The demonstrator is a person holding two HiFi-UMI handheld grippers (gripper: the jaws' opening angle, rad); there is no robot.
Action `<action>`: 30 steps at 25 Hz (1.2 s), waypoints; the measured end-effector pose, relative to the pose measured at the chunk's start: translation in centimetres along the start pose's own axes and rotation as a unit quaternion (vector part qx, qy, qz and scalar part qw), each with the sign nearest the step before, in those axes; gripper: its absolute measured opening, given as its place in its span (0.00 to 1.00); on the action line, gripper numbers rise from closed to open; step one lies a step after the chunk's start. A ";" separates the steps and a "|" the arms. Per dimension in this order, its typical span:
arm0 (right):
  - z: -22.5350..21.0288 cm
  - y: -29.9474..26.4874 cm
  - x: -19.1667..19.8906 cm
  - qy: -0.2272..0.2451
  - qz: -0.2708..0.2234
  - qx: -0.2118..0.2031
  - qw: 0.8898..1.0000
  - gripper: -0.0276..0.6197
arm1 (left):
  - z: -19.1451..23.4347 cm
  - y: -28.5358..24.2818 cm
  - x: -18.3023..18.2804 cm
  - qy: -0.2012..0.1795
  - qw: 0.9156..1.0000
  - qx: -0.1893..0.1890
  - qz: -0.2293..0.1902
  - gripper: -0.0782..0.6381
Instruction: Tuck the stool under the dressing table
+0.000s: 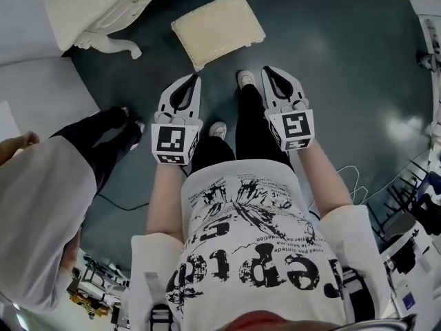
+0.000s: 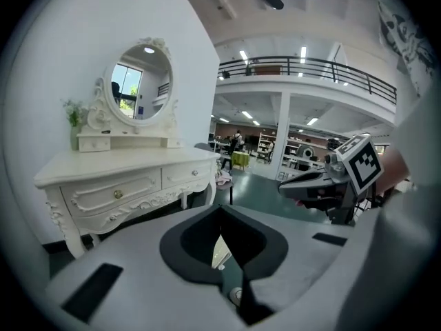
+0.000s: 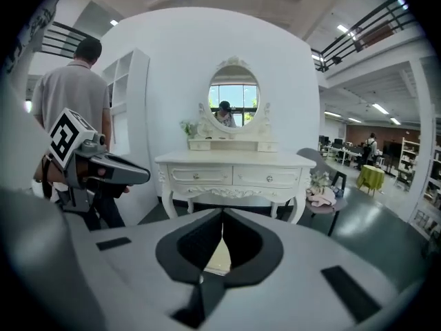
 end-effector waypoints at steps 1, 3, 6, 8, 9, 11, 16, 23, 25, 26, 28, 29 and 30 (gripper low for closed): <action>-0.8 -1.8 0.4 0.011 0.006 -0.011 1.000 0.07 | 0.6 -1.7 0.7 0.010 1.000 -0.008 0.002 0.14; -2.3 -5.2 1.2 0.027 0.017 -0.037 0.999 0.07 | 1.4 -4.9 2.3 0.032 0.999 -0.019 0.007 0.14; -4.7 -9.7 3.0 0.020 0.038 -0.067 0.997 0.07 | 1.8 -9.2 4.9 0.061 0.997 -0.031 0.020 0.14; -6.0 -12.3 5.0 0.015 0.062 -0.088 0.994 0.07 | 1.6 -11.3 7.0 0.083 0.995 -0.044 0.034 0.14; -6.6 -13.7 6.3 0.016 0.075 -0.097 0.992 0.07 | 1.7 -12.4 8.1 0.094 0.994 -0.051 0.039 0.14; -7.7 -16.7 9.0 0.022 0.093 -0.109 0.989 0.07 | 2.3 -14.8 10.6 0.112 0.991 -0.066 0.044 0.14; -9.0 -23.2 15.5 0.010 0.130 -0.130 0.983 0.07 | 4.0 -19.6 17.1 0.157 0.980 -0.111 0.061 0.14; -8.5 -26.8 24.3 0.011 0.175 -0.136 0.975 0.07 | 3.3 -23.0 26.2 0.203 0.965 -0.130 0.107 0.14; -8.4 -27.2 25.9 0.011 0.181 -0.138 0.974 0.07 | 3.0 -23.5 28.3 0.229 0.957 -0.136 0.115 0.14; -8.3 -27.4 26.5 0.013 0.182 -0.139 0.973 0.07 | 3.0 -23.7 29.1 0.246 0.952 -0.141 0.117 0.14; -8.5 -27.9 27.6 0.021 0.184 -0.137 0.973 0.07 | 3.0 -24.1 30.4 0.268 0.944 -0.151 0.120 0.14; -8.6 -28.2 28.0 0.025 0.184 -0.136 0.973 0.07 | 3.1 -24.3 30.8 0.271 0.942 -0.156 0.120 0.14; -8.7 -28.4 28.3 0.029 0.184 -0.136 0.973 0.07 | 3.2 -24.6 31.1 0.272 0.941 -0.160 0.120 0.14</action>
Point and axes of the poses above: the fingertips, and each gripper's own axes: y backward along the fingers, z to its left, x out of its underside, the point moved 4 cm from there along y, backward along the fingers, and after that the axes turned 1 degree about z, right-handed, at the moved point
